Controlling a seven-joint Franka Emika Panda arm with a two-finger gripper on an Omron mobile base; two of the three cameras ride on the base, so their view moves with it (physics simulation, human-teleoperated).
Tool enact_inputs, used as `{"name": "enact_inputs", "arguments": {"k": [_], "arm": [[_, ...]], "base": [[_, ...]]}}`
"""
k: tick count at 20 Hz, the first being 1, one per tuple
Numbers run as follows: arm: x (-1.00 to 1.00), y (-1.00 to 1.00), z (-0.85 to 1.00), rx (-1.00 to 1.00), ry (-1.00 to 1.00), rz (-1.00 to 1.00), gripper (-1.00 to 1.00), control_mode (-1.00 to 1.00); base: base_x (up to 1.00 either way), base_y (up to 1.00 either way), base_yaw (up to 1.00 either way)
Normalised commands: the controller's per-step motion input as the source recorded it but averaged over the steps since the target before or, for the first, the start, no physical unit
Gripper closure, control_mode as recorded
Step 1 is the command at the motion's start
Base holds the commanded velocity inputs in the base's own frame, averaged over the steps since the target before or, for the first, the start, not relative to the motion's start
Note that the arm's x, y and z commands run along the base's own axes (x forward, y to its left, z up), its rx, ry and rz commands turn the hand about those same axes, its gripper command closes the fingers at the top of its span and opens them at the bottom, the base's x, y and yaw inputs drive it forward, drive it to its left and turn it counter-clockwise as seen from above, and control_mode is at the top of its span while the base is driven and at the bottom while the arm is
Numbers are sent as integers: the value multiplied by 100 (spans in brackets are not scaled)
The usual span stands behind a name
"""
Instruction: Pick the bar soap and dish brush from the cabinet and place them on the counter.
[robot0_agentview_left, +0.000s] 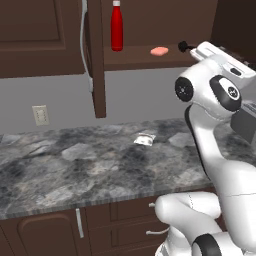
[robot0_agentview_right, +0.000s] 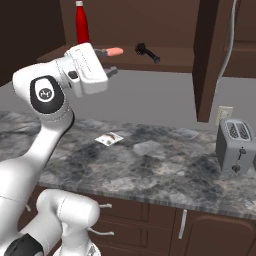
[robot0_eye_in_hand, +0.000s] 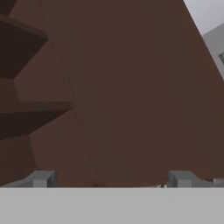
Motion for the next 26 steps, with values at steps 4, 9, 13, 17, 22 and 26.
{"name": "enact_inputs", "arguments": {"k": [4, 9, 13, 17, 22, 26], "arm": [[16, 29, 0, -3, 0, 11, -100, -100], [14, 22, 0, -4, 0, 14, -100, -100], [24, 18, 0, -3, 3, 18, -100, -100], [30, 18, 0, -3, 4, 22, -100, -100], [31, 25, 0, -4, 2, 18, -100, -100], [22, 23, 0, -5, 0, 13, -100, -100]], "base": [[0, 0, 0], [0, 0, 0], [0, 0, 0], [0, 0, 0], [0, 0, 0], [0, 0, 0]]}}
